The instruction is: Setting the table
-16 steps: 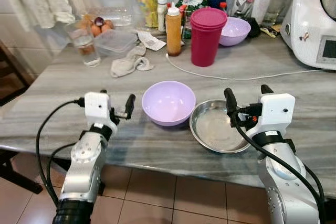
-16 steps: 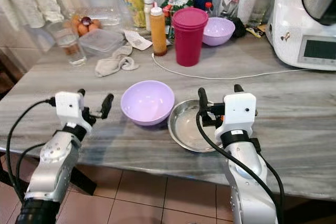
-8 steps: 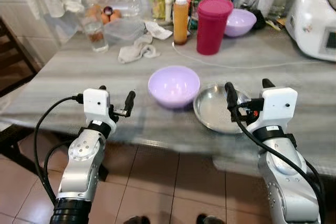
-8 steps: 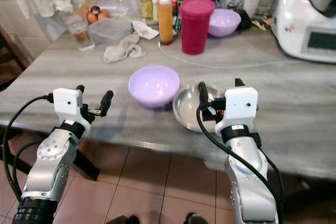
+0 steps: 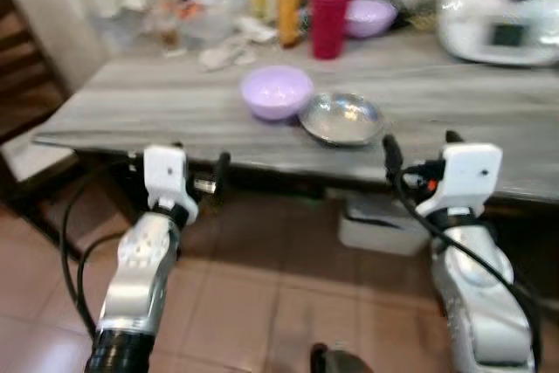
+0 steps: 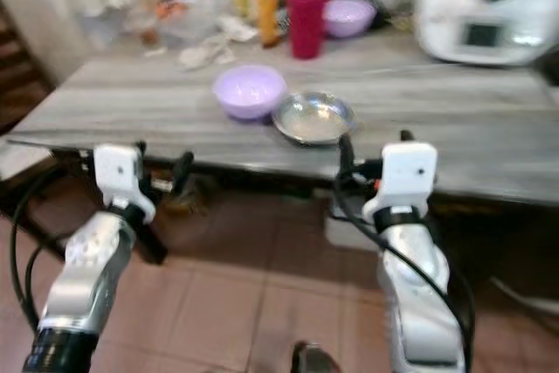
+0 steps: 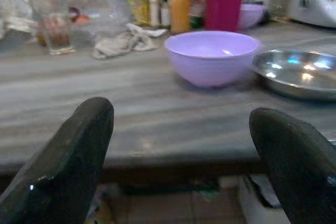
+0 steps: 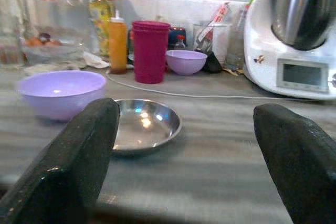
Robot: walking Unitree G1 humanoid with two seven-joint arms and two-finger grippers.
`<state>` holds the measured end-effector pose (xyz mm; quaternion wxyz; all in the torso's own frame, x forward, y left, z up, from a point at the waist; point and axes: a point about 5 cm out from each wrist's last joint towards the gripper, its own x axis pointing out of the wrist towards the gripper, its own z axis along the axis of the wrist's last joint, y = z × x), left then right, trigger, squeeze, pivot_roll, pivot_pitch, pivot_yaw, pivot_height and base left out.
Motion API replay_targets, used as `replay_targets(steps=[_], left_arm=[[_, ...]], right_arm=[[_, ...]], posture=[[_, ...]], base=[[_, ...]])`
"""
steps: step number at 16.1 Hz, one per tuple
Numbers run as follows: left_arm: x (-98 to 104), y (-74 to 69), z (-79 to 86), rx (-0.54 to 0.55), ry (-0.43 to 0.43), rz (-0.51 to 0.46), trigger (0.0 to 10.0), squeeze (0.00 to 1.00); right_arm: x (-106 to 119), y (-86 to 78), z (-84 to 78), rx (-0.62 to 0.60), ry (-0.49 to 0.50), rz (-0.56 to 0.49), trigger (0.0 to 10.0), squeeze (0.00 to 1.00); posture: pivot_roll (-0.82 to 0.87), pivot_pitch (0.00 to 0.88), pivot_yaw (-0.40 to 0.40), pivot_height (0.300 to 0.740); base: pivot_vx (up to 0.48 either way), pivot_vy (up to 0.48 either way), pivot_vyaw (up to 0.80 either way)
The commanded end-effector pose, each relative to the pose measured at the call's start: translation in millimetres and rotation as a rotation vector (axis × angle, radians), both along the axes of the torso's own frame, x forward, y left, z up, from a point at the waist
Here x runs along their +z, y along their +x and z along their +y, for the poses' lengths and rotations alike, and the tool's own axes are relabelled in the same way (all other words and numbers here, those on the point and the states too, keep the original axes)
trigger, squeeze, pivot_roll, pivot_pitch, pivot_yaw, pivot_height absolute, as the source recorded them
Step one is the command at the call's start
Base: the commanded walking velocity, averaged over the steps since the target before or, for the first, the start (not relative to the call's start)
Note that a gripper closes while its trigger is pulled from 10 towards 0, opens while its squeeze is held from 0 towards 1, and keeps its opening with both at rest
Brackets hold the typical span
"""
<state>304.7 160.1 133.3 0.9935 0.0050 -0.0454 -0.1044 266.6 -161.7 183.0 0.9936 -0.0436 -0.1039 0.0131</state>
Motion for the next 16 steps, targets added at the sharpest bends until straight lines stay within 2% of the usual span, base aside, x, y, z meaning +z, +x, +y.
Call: replay_targets(steps=[1, 4, 6, 8, 10, 12, 14, 15, 16], left_arm=[[0, -0.4, 3.7, 0.004, 0.010, 0.004, 10.0, 0.00], [0, -0.6, 3.0, -0.009, 0.015, 0.004, 10.0, 0.00], [-2, -1.1, 0.7, -0.026, 0.035, 0.002, 10.0, 0.00], [-1, -1.6, -1.0, -0.048, 0.012, -0.012, 10.0, 0.00], [0, -1.4, -2.5, -0.053, 0.009, -0.014, 10.0, 0.00], [1, -0.5, -4.6, -0.069, 0.004, -0.015, 10.0, 0.00], [4, -0.2, -5.4, -0.073, -0.007, -0.025, 10.0, 0.00], [6, 0.0, -5.5, -0.078, -0.017, -0.031, 10.0, 0.00], [6, 0.2, -5.3, -0.078, -0.023, -0.028, 10.0, 0.00]], right_arm=[[1, 1.9, 2.5, 0.010, 0.005, -0.002, 10.0, 0.00], [-2, 2.4, 2.8, 0.003, 0.026, 0.012, 10.0, 0.00], [-5, 2.4, 3.6, 0.000, 0.055, 0.031, 10.0, 0.00], [-10, 3.6, 0.7, -0.028, 0.077, 0.064, 10.0, 0.00], [-12, 5.1, 1.4, -0.054, 0.012, 0.070, 10.0, 0.00], [-17, 5.2, 5.9, -0.028, -0.010, 0.085, 10.0, 0.00], [-24, 3.9, -0.1, -0.086, -0.050, 0.111, 10.0, 0.00], [-28, 2.2, -2.7, -0.099, -0.033, 0.129, 10.0, 0.00], [-34, 0.4, -1.3, -0.067, 0.038, 0.180, 10.0, 0.00]], posture=[[-0.31, 0.060, 0.088, 0.740], [-0.31, 0.060, 0.095, 0.740], [-0.31, 0.061, 0.099, 0.740], [-0.31, 0.061, 0.105, 0.740], [-0.31, 0.063, 0.109, 0.740], [-0.31, 0.065, 0.111, 0.740], [-0.31, 0.067, 0.112, 0.740], [-0.31, 0.070, 0.114, 0.740], [-0.31, 0.072, 0.115, 0.740]], base=[[-0.416, 0.000, 0.00], [-0.397, 0.000, 0.00], [0.000, 0.000, 0.00], [0.000, 0.000, 0.00], [0.000, 0.000, 0.00], [0.000, 0.000, 0.00], [0.000, 0.000, 0.00], [0.000, 0.000, 0.00], [0.000, 0.000, 0.00]])
